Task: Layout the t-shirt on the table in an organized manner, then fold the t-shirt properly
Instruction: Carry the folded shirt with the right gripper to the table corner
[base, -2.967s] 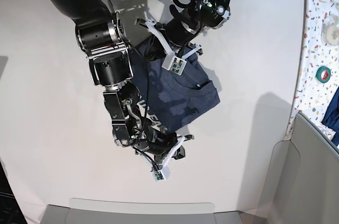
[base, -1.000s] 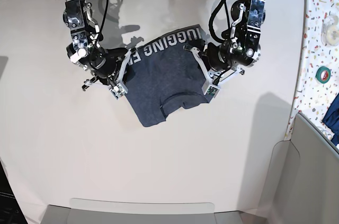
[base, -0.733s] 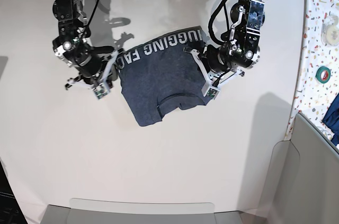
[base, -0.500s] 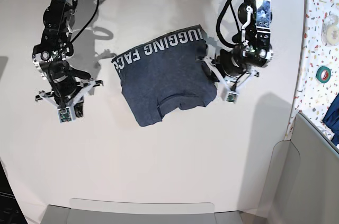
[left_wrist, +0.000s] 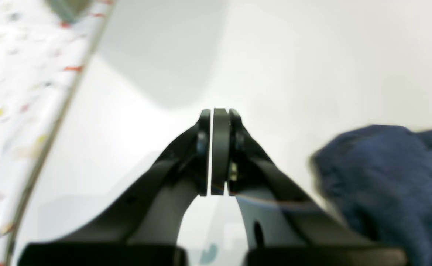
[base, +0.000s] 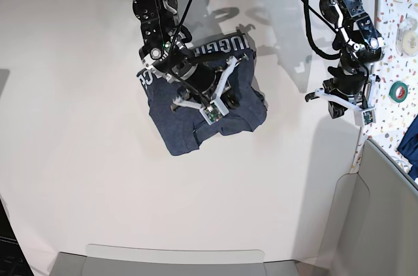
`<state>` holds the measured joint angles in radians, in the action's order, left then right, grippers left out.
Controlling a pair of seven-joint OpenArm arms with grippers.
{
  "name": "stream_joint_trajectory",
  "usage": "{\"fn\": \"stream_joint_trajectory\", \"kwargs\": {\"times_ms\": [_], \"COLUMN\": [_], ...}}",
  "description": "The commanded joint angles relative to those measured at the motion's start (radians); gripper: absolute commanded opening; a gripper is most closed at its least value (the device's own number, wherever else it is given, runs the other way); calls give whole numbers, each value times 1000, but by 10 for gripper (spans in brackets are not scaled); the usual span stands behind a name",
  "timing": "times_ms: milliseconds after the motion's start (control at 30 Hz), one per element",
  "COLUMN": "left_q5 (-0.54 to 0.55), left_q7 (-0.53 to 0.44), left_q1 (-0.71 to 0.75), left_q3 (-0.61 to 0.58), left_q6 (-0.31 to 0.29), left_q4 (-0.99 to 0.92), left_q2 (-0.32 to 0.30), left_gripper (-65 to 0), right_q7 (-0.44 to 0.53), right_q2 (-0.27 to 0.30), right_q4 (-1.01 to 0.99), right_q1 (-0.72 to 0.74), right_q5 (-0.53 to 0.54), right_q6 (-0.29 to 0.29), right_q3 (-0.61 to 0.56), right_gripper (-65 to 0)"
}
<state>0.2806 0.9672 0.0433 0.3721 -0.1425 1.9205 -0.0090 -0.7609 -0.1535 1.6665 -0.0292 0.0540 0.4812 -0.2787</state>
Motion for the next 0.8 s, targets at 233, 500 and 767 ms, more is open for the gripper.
{"fn": "stream_joint_trajectory", "kwargs": {"times_ms": [233,500,767], "left_q5": [15,16,18], "left_q7": [-14,-9,-3], "left_q1": [40,53,54], "left_q3": [-6,-12,-15], "left_q6": [-4,-4,-7], "left_q4": [20,23,23], "left_q2": [-1,8,57], "left_gripper": [-650,-650,-650], "right_q7": [24,17,22], "right_q2": [90,348,589], "right_q4": [-194,-164,-170], "right_q1": [-16,-148,-245], "right_q5": [5,8,10], "right_q6": [-5,1,4], "right_q3": [174,444,513], "right_gripper": [-649,-649,-649]}}
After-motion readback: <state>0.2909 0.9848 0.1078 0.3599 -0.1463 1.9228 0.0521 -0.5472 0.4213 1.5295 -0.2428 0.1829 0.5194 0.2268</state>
